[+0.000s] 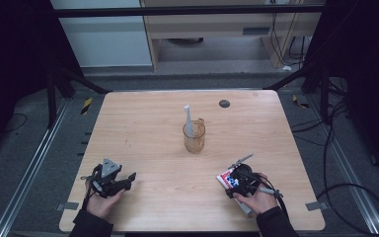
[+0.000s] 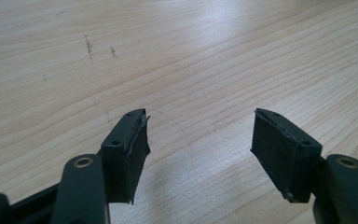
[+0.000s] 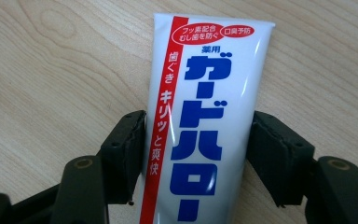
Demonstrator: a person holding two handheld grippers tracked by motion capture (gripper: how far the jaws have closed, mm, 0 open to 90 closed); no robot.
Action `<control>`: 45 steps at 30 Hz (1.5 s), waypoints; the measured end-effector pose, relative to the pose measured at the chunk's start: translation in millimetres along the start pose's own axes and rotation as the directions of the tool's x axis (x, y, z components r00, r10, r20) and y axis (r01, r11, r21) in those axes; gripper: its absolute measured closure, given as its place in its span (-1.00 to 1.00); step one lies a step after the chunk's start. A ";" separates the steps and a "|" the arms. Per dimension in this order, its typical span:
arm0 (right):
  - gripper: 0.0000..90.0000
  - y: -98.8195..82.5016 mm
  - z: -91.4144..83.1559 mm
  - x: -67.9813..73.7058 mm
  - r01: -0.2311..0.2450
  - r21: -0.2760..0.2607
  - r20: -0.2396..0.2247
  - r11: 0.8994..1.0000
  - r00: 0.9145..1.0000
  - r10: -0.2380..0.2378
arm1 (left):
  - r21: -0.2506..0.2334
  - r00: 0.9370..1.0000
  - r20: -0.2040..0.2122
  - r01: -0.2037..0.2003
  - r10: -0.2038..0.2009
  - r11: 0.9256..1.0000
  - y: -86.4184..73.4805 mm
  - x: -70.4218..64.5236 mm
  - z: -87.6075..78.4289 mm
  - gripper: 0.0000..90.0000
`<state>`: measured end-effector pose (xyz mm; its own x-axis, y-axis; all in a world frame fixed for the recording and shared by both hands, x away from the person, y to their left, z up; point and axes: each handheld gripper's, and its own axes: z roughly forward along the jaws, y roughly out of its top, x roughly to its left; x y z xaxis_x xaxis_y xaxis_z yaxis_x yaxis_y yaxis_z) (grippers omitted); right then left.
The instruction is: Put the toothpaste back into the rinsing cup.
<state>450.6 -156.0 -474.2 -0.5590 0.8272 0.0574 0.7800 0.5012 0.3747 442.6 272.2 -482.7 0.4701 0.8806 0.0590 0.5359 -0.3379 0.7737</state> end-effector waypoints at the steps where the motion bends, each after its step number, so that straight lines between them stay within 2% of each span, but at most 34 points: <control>1: -0.15 0.5 0.2 0.1 -0.006 -0.001 -0.001 1.000 1.000 0.006 | 0.000 1.000 0.000 0.000 0.000 1.000 0.0 -0.1 0.0 -0.22; 17: -0.04 3.8 -0.9 1.9 -0.005 0.041 0.000 0.999 1.000 0.005 | 0.003 1.000 0.001 -0.001 0.001 1.000 0.0 -0.5 0.4 -0.22; 23: 0.17 4.2 -3.5 2.8 -0.009 0.044 0.000 0.999 1.000 0.009 | 0.004 1.000 0.003 -0.001 0.001 1.000 -0.1 -0.5 0.7 -0.22; 33: 0.47 3.6 -9.8 1.1 -0.010 0.020 -0.011 1.000 1.000 0.010 | 0.004 1.000 0.003 -0.001 0.001 1.000 -0.1 -0.3 0.7 -0.22; 41: 0.52 2.6 -12.1 -1.0 -0.016 -0.007 -0.034 1.000 0.999 0.016 | 0.003 1.000 0.003 0.000 0.000 1.000 -0.1 0.0 0.5 -0.22; 45: 0.52 2.1 -21.6 -3.0 -0.033 -0.059 -0.052 0.998 0.998 0.030 | 0.004 1.000 0.004 0.000 0.000 1.000 -0.1 0.0 0.5 -0.22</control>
<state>447.8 -162.9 -453.5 -0.5490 0.8277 0.1163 0.7801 0.4574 0.4269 442.9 272.1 -483.1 0.4729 0.8792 0.0570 0.5388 -0.3398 0.7709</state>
